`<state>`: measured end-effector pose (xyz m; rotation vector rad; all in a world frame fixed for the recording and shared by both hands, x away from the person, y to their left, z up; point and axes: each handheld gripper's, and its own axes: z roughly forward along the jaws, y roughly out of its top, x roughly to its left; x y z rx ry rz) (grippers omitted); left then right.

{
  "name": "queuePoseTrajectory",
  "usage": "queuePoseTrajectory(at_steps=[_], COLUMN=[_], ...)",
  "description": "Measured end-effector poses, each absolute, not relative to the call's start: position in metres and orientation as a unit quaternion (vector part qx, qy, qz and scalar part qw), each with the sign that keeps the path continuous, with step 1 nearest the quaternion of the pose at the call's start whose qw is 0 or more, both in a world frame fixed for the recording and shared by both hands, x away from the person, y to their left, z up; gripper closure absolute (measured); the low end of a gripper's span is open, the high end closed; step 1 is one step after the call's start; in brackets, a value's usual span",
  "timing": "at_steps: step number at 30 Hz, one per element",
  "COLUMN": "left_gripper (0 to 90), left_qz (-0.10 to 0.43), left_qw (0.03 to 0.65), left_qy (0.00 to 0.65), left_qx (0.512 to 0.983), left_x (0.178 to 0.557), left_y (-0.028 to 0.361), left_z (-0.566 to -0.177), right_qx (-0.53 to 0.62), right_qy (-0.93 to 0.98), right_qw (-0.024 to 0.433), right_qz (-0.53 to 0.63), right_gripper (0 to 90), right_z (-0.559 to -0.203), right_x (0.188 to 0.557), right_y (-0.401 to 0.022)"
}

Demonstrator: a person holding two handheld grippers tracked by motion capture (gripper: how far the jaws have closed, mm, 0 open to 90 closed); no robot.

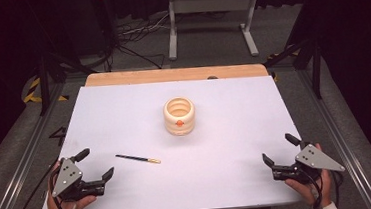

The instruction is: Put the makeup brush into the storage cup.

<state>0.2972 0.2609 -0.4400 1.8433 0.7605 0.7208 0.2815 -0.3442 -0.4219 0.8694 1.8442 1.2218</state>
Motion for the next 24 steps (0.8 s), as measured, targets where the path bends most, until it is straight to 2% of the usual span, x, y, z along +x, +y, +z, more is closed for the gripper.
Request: queuePoseTrajectory(at_steps=[12, 16, 18, 24], left_gripper=[5.6, 8.3, 9.2, 9.8], left_qz=[0.297, 0.329, 0.300, 0.277], left_qw=[0.481, 0.428, 0.422, 0.391], left_qy=[0.303, 0.283, 0.280, 0.239], left_qx=[0.768, 0.793, 0.808, 0.845], left_x=[0.295, 0.300, 0.307, 0.321], left_y=[0.260, 0.257, 0.258, 0.248], left_z=[-0.437, -0.425, -0.416, -0.396], right_qx=[0.342, 0.339, 0.339, 0.337], right_qy=[0.728, 0.734, 0.736, 0.741], right_qw=[0.362, 0.359, 0.357, 0.352], right_qz=[0.471, 0.467, 0.466, 0.462], right_gripper=[4.1, 4.1, 4.1, 4.2], right_z=[-0.424, -0.425, -0.425, -0.428], right_x=[0.284, 0.286, 0.286, 0.288], right_y=[-0.340, -0.338, -0.337, -0.336])
